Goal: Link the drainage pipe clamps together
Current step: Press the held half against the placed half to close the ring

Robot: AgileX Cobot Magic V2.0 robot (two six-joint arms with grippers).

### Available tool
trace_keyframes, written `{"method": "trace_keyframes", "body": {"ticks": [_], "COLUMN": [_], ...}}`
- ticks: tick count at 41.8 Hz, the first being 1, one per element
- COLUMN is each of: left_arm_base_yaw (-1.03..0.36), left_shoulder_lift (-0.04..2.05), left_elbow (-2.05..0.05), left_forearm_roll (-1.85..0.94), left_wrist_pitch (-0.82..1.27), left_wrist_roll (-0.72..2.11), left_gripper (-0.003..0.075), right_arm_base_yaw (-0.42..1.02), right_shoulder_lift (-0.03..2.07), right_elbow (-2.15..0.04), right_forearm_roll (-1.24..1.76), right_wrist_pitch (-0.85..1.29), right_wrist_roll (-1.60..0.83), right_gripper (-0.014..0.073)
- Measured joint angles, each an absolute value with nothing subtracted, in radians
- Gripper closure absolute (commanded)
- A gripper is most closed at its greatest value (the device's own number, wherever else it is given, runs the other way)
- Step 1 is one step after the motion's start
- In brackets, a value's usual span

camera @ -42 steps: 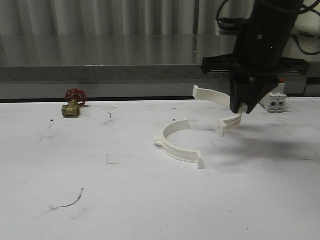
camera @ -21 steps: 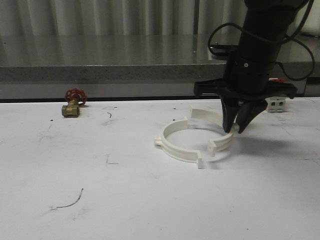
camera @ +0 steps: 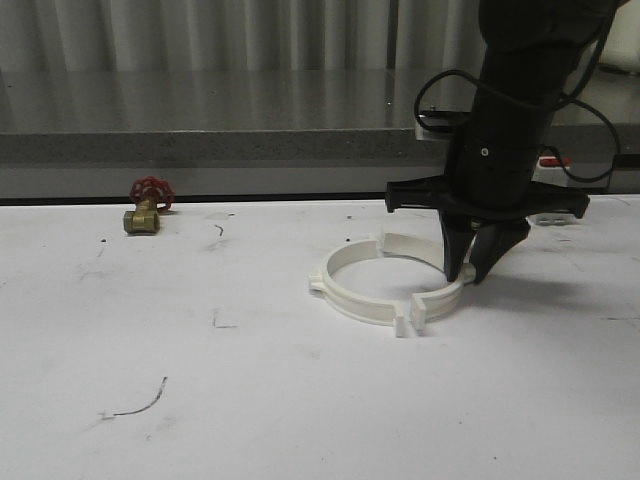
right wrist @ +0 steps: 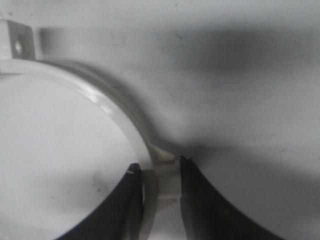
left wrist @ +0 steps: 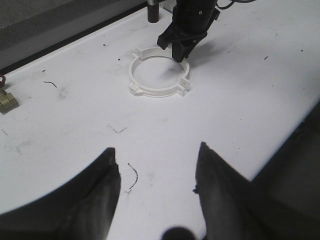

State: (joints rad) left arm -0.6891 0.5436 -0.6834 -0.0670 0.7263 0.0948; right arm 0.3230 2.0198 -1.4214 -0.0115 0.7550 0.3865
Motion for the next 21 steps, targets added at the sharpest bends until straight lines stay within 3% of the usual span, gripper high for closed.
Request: {"method": "trace_keyframes", "body": {"ticks": [21], "left_arm_base_yaw": [-0.689], "left_shoulder_lift": [0.544], "left_elbow": [-0.683], "left_forearm_roll": [-0.067], "left_wrist_pitch": [0.726], "left_wrist_roll": [0.095], "left_gripper": [0.0374], "right_arm_base_yaw": [0.325], "right_shoulder_lift": [2.024], "right_elbow": [-1.424], "right_forearm_roll": [0.0], "right_wrist_pitch": [0.755], "right_wrist_roll": [0.39], "right_gripper": [0.0426]}}
